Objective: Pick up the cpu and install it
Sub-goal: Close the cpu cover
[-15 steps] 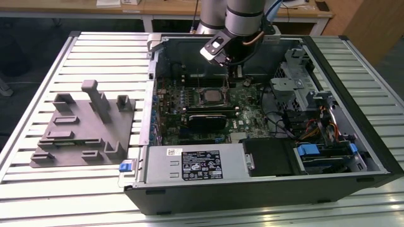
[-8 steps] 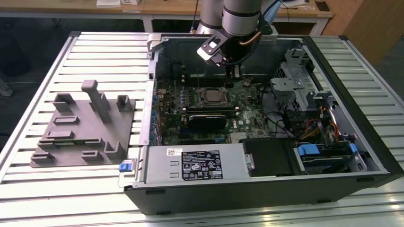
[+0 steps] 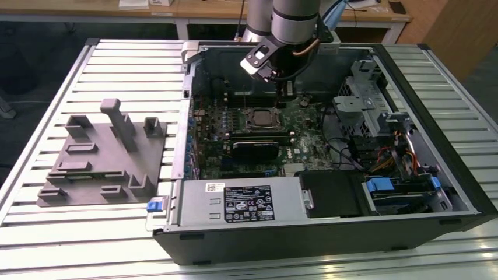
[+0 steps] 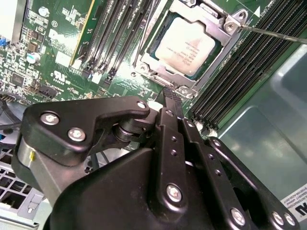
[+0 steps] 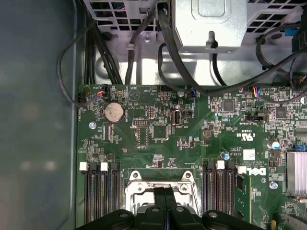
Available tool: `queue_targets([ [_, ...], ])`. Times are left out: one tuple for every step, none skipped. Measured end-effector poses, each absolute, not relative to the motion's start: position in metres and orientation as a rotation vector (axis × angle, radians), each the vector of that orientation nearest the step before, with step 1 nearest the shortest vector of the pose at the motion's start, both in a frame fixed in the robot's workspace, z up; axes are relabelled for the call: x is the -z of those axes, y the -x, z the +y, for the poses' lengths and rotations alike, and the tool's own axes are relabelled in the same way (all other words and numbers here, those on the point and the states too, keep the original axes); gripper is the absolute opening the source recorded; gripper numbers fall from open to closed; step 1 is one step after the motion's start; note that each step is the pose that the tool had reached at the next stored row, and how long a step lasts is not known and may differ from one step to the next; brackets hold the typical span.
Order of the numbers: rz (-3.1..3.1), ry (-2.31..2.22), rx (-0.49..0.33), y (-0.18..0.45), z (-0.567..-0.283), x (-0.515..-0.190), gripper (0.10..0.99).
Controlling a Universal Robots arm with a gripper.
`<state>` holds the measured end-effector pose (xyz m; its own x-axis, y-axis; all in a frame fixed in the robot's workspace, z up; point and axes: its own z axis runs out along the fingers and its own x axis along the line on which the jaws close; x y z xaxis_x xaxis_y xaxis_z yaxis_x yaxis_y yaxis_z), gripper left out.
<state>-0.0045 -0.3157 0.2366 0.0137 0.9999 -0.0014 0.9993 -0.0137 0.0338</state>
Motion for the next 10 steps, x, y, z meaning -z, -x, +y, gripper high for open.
queue_targets([
  [2.188,-2.219,-0.035,0.0051,-0.3157,-0.2366,0.106],
  [2.188,-2.219,-0.035,0.0057,-0.3157,-0.2366,0.106],
  [2.188,-2.219,-0.035,0.0062,-0.3157,-0.2366,0.106],
  [2.189,-2.219,-0.035,0.0068,-0.3157,-0.2366,0.106],
  [2.189,-2.219,-0.035,0.0073,-0.3157,-0.2366,0.106],
  [2.188,-2.219,-0.035,0.0075,-0.3157,-0.2366,0.106],
  [2.189,-2.219,-0.036,0.0075,-0.3157,-0.2366,0.106],
  [2.189,-2.219,-0.035,0.0077,-0.3157,-0.2366,0.106],
  [2.189,-2.219,-0.035,0.0079,-0.3157,-0.2366,0.106],
  [2.189,-2.219,-0.035,0.0080,-0.3157,-0.2366,0.106],
])
